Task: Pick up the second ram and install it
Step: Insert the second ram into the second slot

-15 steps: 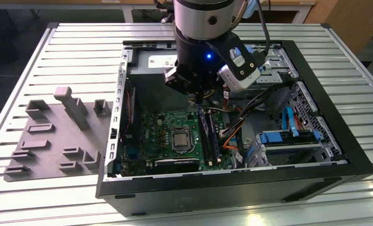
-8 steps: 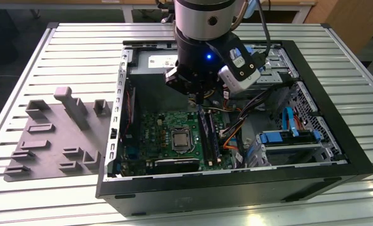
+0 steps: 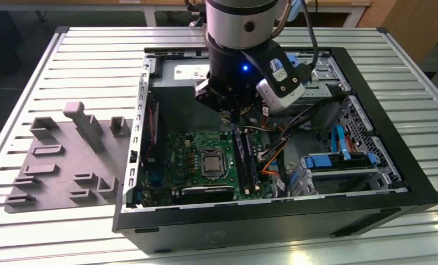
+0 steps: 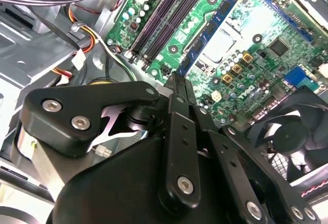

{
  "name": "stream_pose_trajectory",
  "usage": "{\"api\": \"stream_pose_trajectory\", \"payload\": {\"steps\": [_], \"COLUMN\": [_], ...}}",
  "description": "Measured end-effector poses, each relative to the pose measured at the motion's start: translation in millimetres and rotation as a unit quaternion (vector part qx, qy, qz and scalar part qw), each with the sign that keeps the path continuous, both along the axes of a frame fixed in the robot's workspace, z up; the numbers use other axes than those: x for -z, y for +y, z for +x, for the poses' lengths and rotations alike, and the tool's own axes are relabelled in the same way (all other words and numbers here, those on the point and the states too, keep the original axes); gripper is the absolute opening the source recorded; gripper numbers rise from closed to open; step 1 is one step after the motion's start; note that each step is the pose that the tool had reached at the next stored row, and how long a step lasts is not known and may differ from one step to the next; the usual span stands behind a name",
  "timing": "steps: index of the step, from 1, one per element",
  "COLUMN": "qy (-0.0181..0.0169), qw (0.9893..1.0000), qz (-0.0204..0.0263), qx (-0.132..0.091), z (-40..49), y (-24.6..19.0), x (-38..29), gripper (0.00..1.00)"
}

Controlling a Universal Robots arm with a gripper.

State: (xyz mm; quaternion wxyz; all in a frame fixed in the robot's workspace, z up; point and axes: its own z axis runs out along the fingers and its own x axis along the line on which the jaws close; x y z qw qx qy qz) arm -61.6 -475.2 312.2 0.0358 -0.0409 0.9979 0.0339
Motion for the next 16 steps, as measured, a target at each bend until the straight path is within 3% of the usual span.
{"api": "stream_pose_trajectory", "payload": {"steps": [16], "qy": [0.0], "qw": [1.0], "qz": [0.0], "qx": [0.008], "z": [1.2], "y": [0.0], "x": [5.2], "gripper": [0.12]}}
